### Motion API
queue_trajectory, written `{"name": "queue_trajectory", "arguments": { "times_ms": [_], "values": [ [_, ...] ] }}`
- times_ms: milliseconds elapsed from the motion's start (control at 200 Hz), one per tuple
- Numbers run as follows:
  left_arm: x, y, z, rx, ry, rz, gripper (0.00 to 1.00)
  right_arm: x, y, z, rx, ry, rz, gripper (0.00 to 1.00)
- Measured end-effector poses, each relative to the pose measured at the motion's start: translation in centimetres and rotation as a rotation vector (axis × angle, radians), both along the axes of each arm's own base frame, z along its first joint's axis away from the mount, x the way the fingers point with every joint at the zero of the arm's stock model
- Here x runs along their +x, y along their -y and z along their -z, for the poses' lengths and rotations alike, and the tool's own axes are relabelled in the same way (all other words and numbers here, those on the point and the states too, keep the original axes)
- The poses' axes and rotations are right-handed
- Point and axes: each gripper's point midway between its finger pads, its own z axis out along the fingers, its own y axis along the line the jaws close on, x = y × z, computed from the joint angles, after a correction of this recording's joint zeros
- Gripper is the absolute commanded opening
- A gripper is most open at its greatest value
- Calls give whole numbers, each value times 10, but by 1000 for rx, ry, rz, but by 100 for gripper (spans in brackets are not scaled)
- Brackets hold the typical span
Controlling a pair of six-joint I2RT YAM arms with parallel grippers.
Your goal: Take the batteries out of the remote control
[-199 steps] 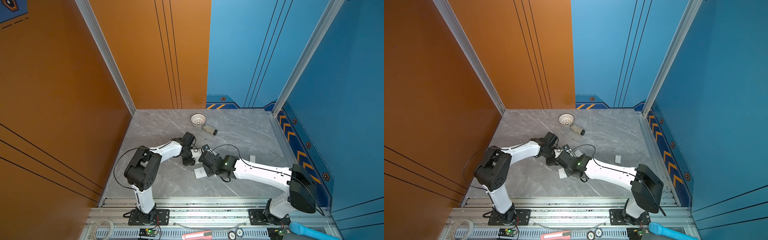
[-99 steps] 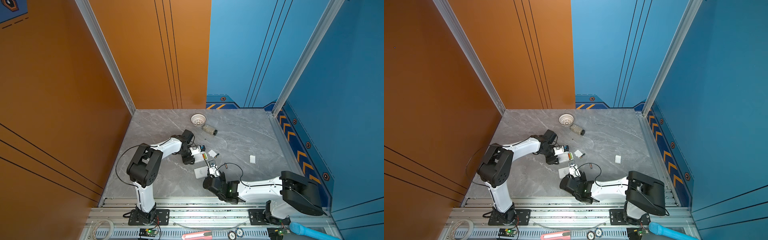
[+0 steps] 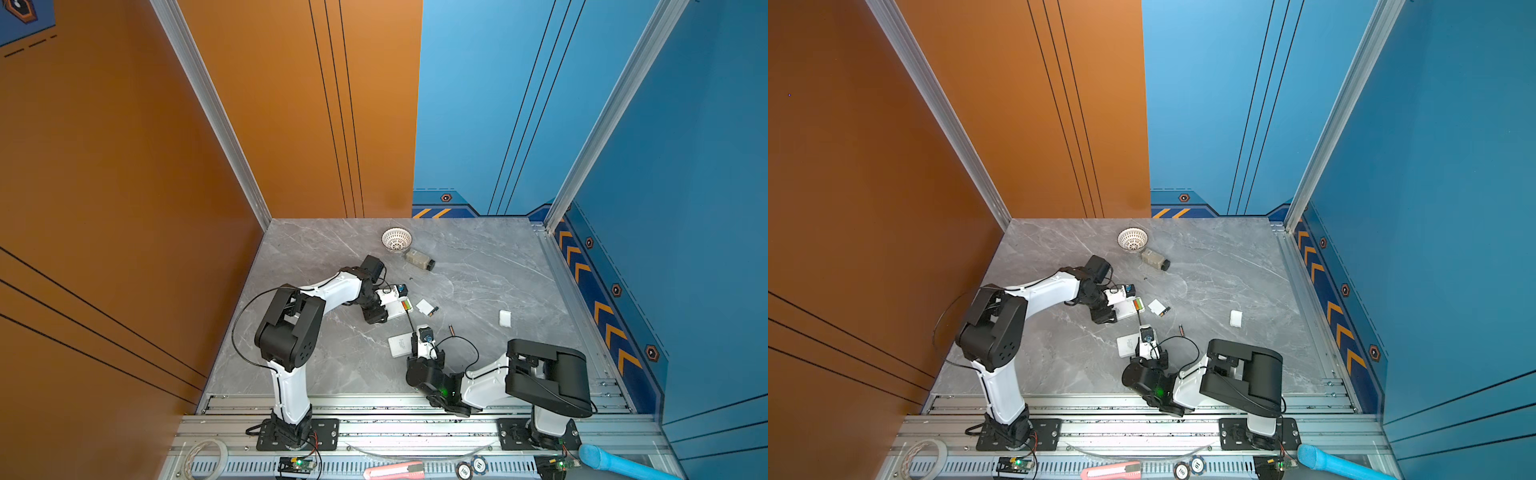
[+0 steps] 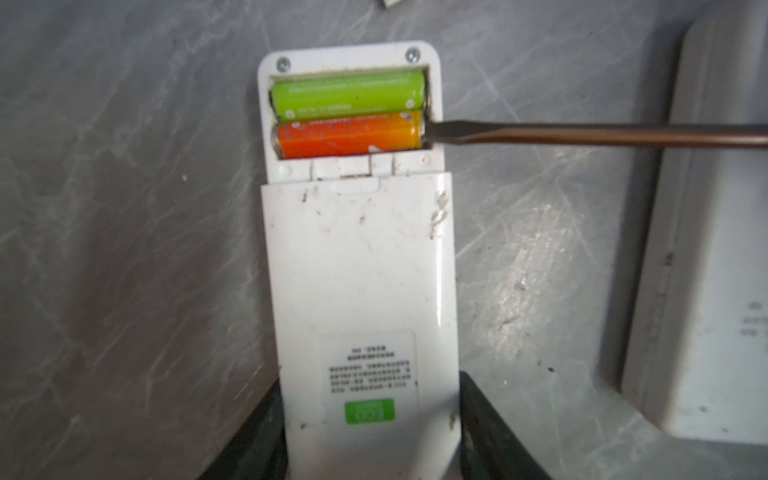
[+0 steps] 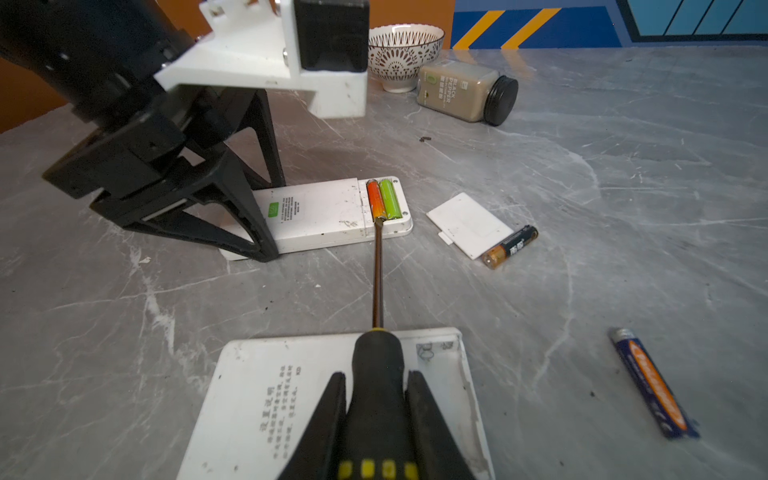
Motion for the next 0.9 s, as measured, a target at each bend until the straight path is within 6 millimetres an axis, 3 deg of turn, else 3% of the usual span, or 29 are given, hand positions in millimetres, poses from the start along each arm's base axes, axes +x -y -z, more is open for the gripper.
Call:
{"name": "queue_trajectory", "arguments": {
  "times_ms": [235, 405, 631, 761, 901],
  "values": [
    [7, -1, 0, 4, 5, -12, 0, 9, -3, -3, -11, 1, -35, 0],
    [-26, 17, 0, -51, -98, 96, 0, 42, -12, -22, 78, 10, -29, 0],
    [-38, 25, -1, -86, -153, 120, 0, 46, -12, -24, 71, -7, -58, 0],
    [-37, 26, -2, -87, -157, 98, 0, 49, 4, -40, 80, -69, -80, 0],
    [-35, 23, -1, -80, -113, 89, 0, 73, 41, -56, 114, -219, -40, 0]
  ]
}}
